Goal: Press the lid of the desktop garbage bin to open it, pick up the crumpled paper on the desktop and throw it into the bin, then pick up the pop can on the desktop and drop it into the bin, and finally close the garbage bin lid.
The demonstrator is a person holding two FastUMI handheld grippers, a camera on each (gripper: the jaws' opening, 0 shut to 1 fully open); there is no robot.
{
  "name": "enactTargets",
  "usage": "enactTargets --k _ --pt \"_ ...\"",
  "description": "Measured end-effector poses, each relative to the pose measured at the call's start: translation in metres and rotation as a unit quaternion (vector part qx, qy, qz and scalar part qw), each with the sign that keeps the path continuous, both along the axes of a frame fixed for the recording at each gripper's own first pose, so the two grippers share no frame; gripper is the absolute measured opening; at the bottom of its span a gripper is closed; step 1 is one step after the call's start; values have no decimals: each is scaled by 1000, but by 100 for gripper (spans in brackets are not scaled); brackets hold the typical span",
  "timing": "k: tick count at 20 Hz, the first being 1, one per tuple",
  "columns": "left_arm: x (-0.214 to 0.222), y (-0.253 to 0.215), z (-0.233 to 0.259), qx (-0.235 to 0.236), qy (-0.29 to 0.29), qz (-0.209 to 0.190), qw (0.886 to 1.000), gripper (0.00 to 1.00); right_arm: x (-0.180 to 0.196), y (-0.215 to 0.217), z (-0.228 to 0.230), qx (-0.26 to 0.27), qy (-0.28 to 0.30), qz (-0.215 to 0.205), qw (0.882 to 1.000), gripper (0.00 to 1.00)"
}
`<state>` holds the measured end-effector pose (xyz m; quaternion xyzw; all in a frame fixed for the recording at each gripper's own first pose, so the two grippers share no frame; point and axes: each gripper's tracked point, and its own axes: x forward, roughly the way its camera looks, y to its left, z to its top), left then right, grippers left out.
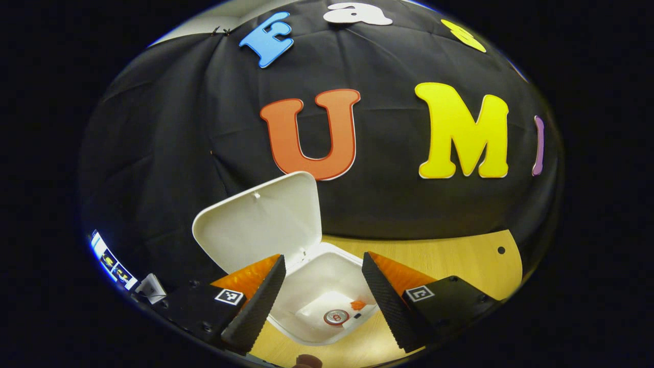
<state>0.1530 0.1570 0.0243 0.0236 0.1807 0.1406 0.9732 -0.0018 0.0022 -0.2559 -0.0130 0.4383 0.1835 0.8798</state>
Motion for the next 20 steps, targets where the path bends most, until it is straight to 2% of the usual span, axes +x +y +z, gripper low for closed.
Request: enactTargets --k 3,5,9,10,16,20 --pt "10 12 31 9 -20 12 1000 98 5 0 0 2 -1 0 1000 93" --pt "17 23 51 0 -34 22 999 98 7 2 1 3 -1 0 1000 93" --pt "31 56 82 -11 -56 57 997 98 9 8 4 4 -5 4 1000 91" --pt "35 67 85 -9 -55 66 996 98 11 9 4 2 -7 3 1000 93" --pt "63 118 67 -46 -50 117 991 98 20 4 6 0 -10 -23 1000 93" --pt "72 124 43 -84 -35 126 988 99 27 -4 6 -4 -9 -45 999 93"
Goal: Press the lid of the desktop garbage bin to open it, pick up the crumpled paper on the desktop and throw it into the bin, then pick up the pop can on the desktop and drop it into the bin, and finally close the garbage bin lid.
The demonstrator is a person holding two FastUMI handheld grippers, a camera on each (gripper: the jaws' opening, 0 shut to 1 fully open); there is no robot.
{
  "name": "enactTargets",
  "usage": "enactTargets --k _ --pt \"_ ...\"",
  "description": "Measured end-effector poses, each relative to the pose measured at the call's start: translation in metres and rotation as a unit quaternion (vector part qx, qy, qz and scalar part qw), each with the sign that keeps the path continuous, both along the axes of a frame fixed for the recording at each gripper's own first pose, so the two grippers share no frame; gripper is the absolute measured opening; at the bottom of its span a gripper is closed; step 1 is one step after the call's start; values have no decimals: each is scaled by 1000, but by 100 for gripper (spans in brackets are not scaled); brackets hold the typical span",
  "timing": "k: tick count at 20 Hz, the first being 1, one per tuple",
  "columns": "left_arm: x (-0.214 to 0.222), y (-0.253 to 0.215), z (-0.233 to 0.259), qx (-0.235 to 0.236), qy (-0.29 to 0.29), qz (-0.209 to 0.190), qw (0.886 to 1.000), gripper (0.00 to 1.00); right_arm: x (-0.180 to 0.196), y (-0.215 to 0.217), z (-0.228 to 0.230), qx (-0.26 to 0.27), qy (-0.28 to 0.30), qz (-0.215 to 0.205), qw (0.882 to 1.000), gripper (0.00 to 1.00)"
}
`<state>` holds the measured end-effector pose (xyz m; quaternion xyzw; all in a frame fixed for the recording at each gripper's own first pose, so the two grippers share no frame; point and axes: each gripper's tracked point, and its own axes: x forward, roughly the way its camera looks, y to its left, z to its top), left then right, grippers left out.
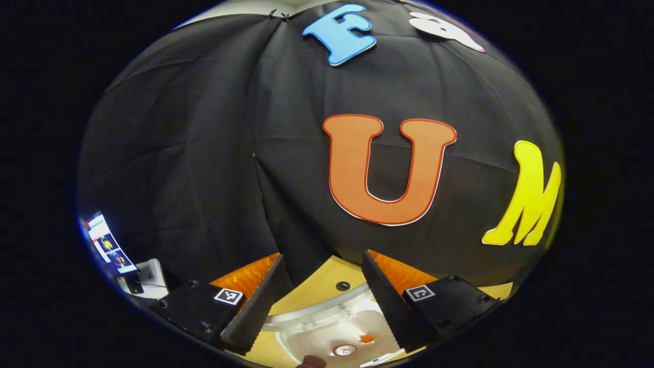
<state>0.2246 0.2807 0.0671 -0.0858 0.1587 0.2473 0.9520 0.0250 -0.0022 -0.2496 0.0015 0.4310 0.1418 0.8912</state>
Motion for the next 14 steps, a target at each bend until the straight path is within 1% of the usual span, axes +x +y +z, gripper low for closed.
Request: enactTargets --k 3,6,8,14 --pt "5 -7 -4 -28 -9 -3 1000 97 -2 -2 -4 -4 5 -1 1000 93" --pt "-3 -22 -13 -64 -10 -3 998 97 -6 -2 -6 -4 6 1 1000 93" --pt "-7 -35 -18 -88 -26 -6 996 97 -9 -3 -10 -5 7 4 1000 93" --pt "-27 -82 -50 -77 -14 -27 997 99 -20 -8 -19 -1 13 16 1000 93"
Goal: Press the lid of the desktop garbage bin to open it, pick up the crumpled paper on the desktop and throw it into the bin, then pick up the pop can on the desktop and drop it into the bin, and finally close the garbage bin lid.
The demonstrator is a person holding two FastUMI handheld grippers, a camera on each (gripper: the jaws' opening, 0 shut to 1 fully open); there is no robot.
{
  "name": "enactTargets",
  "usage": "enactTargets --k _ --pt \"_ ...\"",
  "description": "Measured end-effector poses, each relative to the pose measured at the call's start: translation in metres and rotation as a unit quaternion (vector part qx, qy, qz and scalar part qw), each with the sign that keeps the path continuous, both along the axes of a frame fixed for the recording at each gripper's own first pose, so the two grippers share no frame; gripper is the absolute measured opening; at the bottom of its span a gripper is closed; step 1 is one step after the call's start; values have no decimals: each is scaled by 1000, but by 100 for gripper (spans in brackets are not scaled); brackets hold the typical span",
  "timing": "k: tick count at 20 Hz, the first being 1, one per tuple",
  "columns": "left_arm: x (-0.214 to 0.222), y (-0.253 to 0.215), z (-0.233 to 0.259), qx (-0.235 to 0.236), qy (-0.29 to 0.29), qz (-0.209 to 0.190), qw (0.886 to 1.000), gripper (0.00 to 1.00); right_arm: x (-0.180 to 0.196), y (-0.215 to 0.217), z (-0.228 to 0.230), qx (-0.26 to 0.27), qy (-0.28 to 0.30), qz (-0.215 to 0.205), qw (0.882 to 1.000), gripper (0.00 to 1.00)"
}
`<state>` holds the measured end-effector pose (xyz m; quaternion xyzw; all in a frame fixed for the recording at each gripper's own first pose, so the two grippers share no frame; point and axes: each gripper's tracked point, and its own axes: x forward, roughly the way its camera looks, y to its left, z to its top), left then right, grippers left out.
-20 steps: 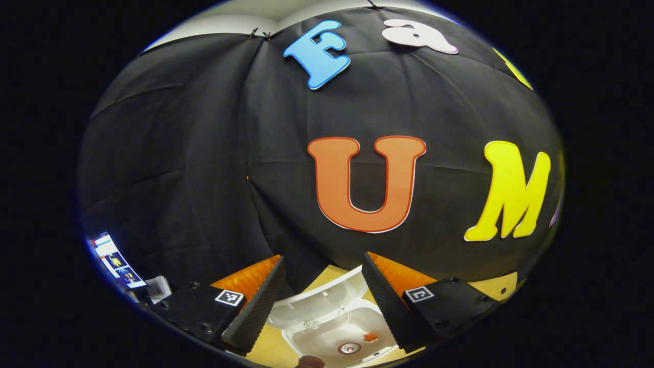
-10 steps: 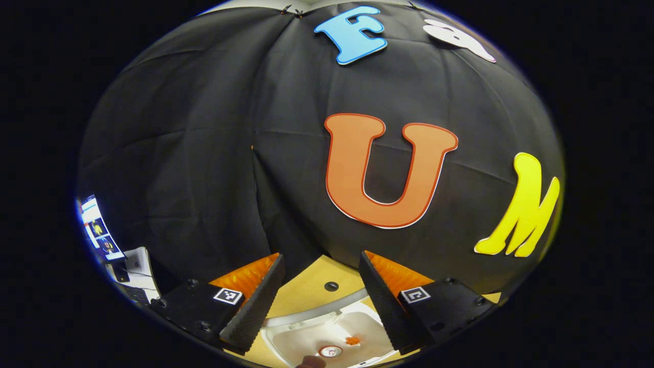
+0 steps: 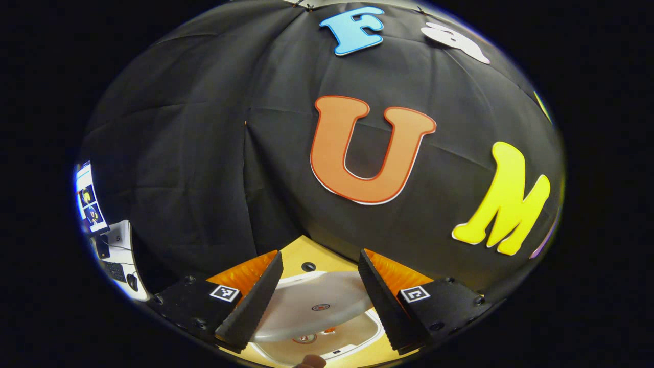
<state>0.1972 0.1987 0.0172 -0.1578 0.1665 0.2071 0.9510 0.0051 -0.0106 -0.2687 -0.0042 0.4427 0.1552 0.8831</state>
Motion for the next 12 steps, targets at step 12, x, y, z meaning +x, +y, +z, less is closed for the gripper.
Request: enactTargets --k 12 --pt "-28 -50 -60 54 19 0 998 98 -8 -17 -12 6 2 27 1000 93"
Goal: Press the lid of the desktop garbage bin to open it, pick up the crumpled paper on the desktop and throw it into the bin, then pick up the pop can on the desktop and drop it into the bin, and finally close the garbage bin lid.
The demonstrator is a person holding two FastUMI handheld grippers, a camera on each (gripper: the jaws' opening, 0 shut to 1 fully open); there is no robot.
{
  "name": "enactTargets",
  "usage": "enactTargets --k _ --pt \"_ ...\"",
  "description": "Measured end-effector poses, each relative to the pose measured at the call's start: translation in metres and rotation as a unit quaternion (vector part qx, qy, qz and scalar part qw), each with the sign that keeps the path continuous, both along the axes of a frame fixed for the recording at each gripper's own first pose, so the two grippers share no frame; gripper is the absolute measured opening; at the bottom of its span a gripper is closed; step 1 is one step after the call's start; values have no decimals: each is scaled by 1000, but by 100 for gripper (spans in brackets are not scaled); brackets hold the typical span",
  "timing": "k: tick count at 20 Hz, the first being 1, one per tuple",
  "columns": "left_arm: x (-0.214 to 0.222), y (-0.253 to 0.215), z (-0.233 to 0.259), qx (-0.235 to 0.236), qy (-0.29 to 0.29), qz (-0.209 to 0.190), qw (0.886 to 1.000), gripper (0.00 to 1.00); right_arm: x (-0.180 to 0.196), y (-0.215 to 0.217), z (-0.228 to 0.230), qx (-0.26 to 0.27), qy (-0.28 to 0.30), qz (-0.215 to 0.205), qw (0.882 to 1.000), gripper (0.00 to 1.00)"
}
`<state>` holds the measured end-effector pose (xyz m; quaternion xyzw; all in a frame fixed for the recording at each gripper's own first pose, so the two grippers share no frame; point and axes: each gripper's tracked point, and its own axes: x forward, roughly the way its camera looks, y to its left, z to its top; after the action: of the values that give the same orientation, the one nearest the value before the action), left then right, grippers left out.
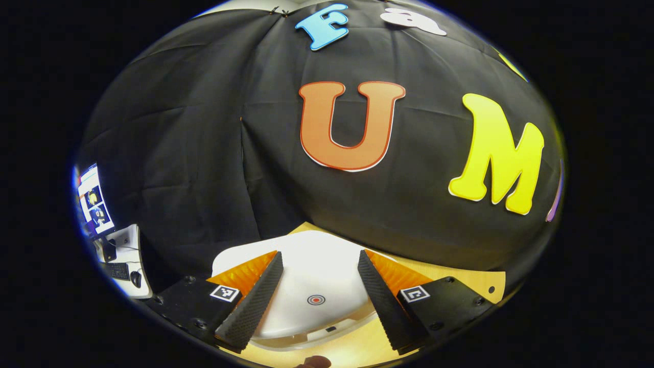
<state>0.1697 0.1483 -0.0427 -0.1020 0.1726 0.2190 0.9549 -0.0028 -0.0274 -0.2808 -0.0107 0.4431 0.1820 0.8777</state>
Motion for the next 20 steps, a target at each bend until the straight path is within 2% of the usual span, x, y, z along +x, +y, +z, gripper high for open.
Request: enactTargets --k 10,15,16,17,18,20 --pt "-8 -11 -45 25 52 1 998 98 3 -2 2 21 -3 -6 1000 93" --pt "-8 -16 -48 23 37 4 999 98 12 4 2 38 1 -7 999 92" --pt "-9 -18 -48 24 35 3 999 99 12 4 4 42 -1 -6 999 96" --pt "-7 -18 -47 36 38 0 999 99 15 4 4 45 -3 -5 999 91" --pt "-7 -18 -50 45 56 -3 997 99 17 4 3 48 -5 -4 999 96" --pt "-9 -18 -52 44 63 8 997 99 20 3 0 54 -2 -7 998 96"
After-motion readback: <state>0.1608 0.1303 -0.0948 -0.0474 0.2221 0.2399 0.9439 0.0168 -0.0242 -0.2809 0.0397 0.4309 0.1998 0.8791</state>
